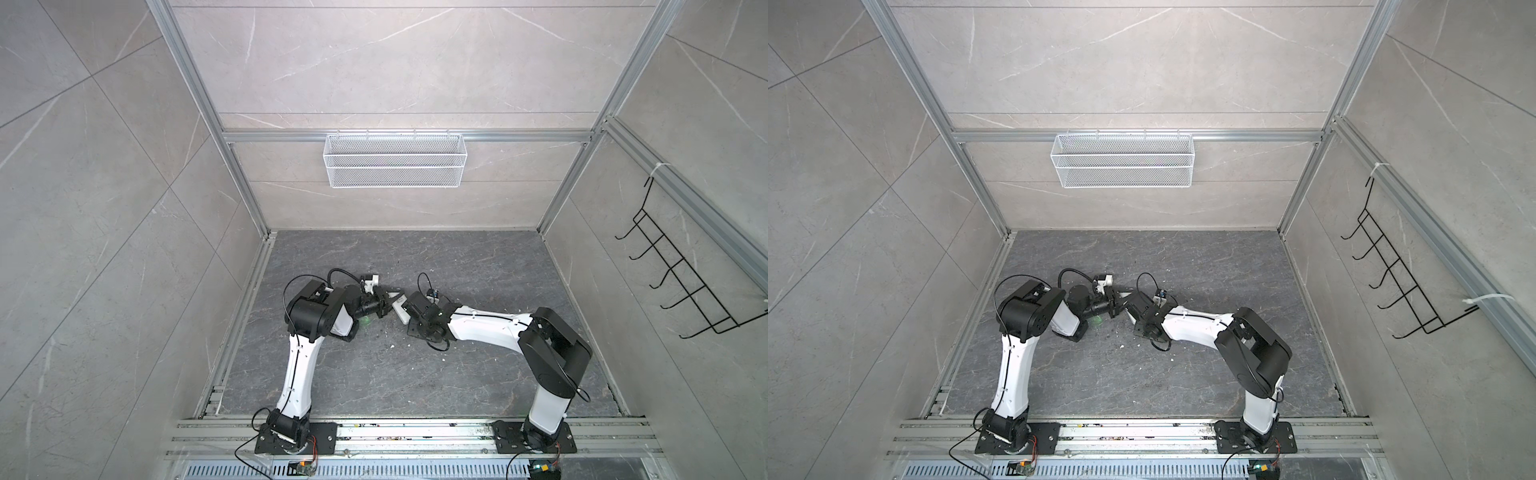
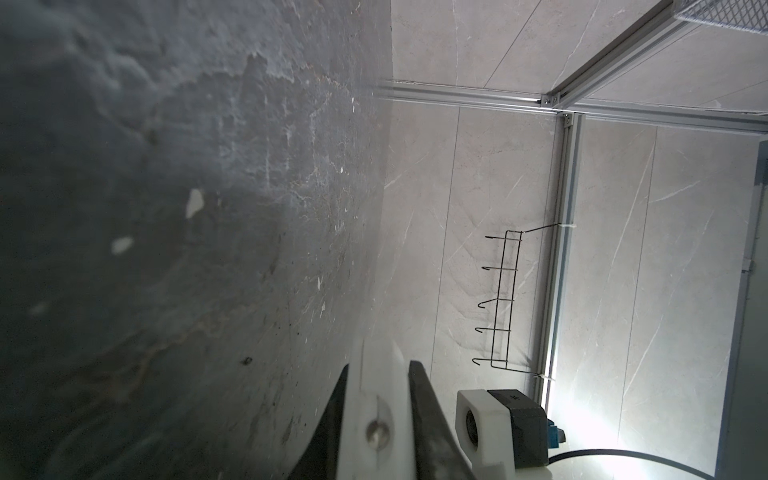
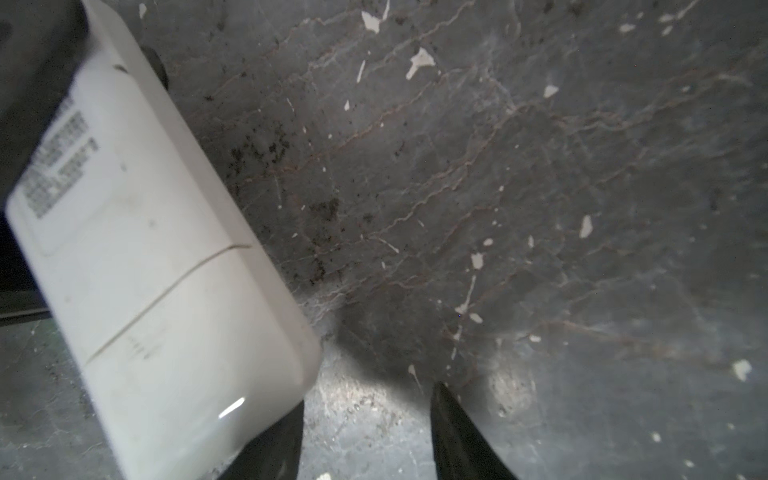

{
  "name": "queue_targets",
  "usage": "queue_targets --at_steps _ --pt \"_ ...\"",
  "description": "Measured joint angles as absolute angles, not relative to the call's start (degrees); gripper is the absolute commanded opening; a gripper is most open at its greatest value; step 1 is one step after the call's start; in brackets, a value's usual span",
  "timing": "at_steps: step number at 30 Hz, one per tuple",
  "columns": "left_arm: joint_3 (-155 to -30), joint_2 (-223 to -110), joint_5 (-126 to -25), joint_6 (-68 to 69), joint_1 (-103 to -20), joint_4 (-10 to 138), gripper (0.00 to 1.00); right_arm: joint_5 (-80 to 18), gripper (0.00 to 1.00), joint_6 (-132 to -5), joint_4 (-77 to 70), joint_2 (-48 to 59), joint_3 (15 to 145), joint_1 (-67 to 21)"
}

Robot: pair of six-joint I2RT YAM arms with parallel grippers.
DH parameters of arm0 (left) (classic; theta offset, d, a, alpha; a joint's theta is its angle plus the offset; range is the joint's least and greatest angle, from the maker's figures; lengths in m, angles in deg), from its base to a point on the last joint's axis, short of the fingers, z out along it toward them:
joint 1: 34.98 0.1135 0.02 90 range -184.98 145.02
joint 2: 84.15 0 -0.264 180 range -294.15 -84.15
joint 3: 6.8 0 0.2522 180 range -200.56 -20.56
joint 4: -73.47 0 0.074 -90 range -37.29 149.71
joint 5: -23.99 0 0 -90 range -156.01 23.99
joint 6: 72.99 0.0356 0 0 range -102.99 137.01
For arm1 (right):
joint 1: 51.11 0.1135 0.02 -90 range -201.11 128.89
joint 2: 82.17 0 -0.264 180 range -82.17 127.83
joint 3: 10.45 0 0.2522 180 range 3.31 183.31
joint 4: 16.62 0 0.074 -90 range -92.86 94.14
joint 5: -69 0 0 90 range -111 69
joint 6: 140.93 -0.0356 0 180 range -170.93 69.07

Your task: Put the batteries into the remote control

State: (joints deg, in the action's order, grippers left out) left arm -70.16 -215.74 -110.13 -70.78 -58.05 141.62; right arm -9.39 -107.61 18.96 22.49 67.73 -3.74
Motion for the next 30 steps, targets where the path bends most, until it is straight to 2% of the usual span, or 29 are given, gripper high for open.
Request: queue_targets --at_steps 14,23,30 --pt "-70.14 -215.52 -109.41 -70.62 -58.29 141.09 0.02 -19.64 0.47 -100.77 20.74 22.06 68.87 -7.76" --pt "-69.81 -215.44 -111.44 -71.17 -59.16 141.14 0.02 -24.31 0.47 -101.38 15.25 10.67 60.74 -8.0" --pt "-69.81 -214.56 -107.96 -77.73 -59.16 140.26 0.0 -25.28 0.47 -111.09 5.06 0.59 55.19 -9.77"
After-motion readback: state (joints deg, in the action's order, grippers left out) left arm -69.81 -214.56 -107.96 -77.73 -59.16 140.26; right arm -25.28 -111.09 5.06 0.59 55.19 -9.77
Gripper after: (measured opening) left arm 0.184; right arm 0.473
